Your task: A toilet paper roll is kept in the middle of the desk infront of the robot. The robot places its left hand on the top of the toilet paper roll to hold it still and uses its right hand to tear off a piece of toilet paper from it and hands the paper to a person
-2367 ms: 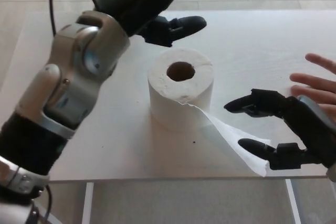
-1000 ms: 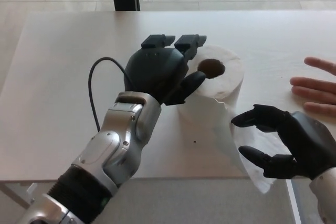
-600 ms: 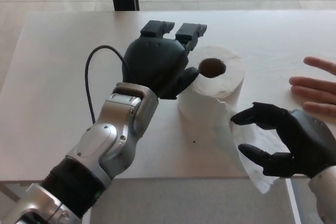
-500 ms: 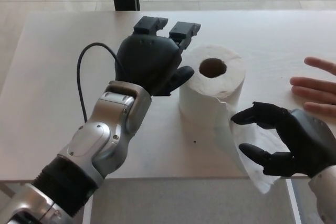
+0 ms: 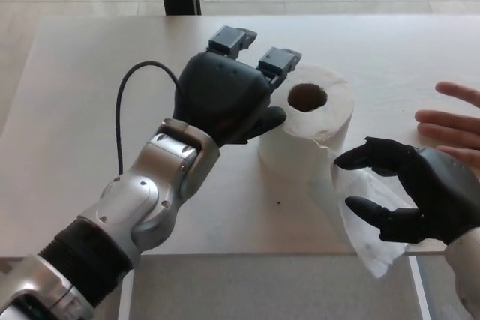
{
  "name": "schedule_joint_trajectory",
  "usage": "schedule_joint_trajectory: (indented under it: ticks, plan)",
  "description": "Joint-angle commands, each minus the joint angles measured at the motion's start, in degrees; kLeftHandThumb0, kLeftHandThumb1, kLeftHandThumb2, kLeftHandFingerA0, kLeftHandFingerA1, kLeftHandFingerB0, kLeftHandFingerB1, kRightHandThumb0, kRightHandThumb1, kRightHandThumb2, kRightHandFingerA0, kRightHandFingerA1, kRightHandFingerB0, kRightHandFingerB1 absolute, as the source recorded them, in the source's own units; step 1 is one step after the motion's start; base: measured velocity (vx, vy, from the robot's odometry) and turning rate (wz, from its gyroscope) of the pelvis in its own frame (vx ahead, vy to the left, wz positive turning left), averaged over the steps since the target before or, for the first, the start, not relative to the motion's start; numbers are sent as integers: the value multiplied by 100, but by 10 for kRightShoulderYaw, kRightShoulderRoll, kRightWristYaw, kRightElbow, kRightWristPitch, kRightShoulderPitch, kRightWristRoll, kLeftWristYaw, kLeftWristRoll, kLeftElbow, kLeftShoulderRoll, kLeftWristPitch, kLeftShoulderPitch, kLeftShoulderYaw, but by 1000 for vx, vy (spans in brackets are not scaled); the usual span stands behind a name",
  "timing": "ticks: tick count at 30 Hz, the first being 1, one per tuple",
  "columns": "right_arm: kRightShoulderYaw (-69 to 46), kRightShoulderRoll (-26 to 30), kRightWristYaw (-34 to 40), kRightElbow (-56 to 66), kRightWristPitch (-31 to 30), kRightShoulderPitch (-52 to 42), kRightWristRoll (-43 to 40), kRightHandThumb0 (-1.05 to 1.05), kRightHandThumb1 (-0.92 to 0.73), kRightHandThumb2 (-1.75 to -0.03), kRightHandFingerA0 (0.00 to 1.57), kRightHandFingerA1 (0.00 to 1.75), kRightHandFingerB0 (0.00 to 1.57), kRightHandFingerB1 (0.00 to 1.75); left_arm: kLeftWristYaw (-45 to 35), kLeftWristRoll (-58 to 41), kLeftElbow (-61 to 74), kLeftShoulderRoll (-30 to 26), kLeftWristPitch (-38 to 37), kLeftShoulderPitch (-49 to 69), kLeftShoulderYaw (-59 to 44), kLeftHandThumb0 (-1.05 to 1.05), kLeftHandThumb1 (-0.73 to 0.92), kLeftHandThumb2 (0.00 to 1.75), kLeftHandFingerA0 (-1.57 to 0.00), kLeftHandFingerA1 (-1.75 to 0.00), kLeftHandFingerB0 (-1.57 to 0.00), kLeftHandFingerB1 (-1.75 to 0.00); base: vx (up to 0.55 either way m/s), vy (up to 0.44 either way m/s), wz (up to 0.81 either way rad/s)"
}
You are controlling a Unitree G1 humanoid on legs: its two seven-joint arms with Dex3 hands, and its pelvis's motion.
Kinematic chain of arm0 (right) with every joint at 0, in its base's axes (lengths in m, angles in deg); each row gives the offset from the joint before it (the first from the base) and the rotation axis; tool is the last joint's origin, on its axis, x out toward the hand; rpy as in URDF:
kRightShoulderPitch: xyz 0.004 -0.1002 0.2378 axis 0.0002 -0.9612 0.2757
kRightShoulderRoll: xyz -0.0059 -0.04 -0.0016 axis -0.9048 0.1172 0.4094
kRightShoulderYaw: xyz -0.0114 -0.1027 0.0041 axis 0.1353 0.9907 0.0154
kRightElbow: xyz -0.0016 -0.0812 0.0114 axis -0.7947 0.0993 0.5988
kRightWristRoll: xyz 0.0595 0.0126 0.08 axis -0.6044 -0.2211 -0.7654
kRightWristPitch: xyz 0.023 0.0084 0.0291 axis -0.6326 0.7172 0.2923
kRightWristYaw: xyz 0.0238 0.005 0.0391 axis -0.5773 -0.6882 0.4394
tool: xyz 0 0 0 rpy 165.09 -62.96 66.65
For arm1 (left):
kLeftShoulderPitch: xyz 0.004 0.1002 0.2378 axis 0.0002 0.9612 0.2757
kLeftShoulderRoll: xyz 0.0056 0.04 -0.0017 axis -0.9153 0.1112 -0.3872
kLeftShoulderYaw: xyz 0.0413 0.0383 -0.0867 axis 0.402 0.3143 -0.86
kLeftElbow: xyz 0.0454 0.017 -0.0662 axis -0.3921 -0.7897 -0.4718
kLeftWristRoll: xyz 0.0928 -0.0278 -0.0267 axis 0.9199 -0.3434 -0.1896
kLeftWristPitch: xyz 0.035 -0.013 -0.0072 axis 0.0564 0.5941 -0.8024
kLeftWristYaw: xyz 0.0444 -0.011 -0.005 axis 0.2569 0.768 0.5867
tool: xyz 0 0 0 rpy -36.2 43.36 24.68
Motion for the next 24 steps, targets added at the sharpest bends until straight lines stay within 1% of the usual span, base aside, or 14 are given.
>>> schedule_joint_trajectory:
  ticks: [1,3,4,6,9,13,14,19,20,21,24]
  plan:
    - [-5,9,-8,-1,5,-3,7,-44,-69,-60,46,69,63,54,12,18,-11,12,-19,-39,-4,-64,92,68,-14,-44,-21,-32,0,0,0]
    - [-5,4,-5,0,2,-9,7,-44,-67,-60,47,71,64,54,4,14,-12,8,-26,-55,-8,-64,92,70,-15,-44,-20,-32,0,0,0]
    - [-6,3,-5,-1,1,-11,6,-43,-67,-60,47,70,65,54,2,12,-15,2,-37,-71,-11,-63,92,67,-14,-44,-20,-31,0,0,0]
    - [-8,2,-6,-2,2,-14,4,-43,-67,-60,47,69,64,53,7,12,-22,-16,-61,-98,-16,-62,88,66,-15,-44,-24,-31,0,0,0]
    - [-7,2,-2,-6,6,-16,6,-43,-67,-60,49,69,65,53,10,14,-28,-38,-82,-125,-23,-59,88,65,-14,-46,-25,-33,0,0,0]
    - [-9,6,-6,1,5,-24,8,-44,-67,-60,48,68,64,53,16,12,-25,-47,-93,-133,-31,-59,88,64,-16,-48,-24,-33,0,0,0]
    - [-8,6,-4,0,7,-25,9,-44,-67,-60,48,68,65,54,15,10,-26,-49,-96,-136,-33,-60,89,66,-14,-49,-23,-35,0,0,0]
    - [-4,6,-12,2,-1,-24,13,-45,-67,-60,47,66,64,53,7,3,-24,-40,-97,-127,-39,-60,87,65,-16,-47,-25,-33,0,0,0]
    - [-3,7,-9,-2,5,-24,14,-44,-67,-60,48,66,65,54,6,11,-22,-29,-84,-117,-33,-60,86,64,-17,-45,-25,-32,0,0,0]
    - [-2,7,-11,-3,4,-24,13,-45,-68,-60,47,66,64,54,21,10,-31,-21,-89,-114,-31,-60,86,65,-18,-45,-27,-34,0,0,0]
    - [-4,8,-12,-4,3,-24,13,-44,-67,-60,48,64,65,53,17,12,-37,2,-75,-105,-26,-60,88,66,-16,-45,-26,-32,0,0,0]
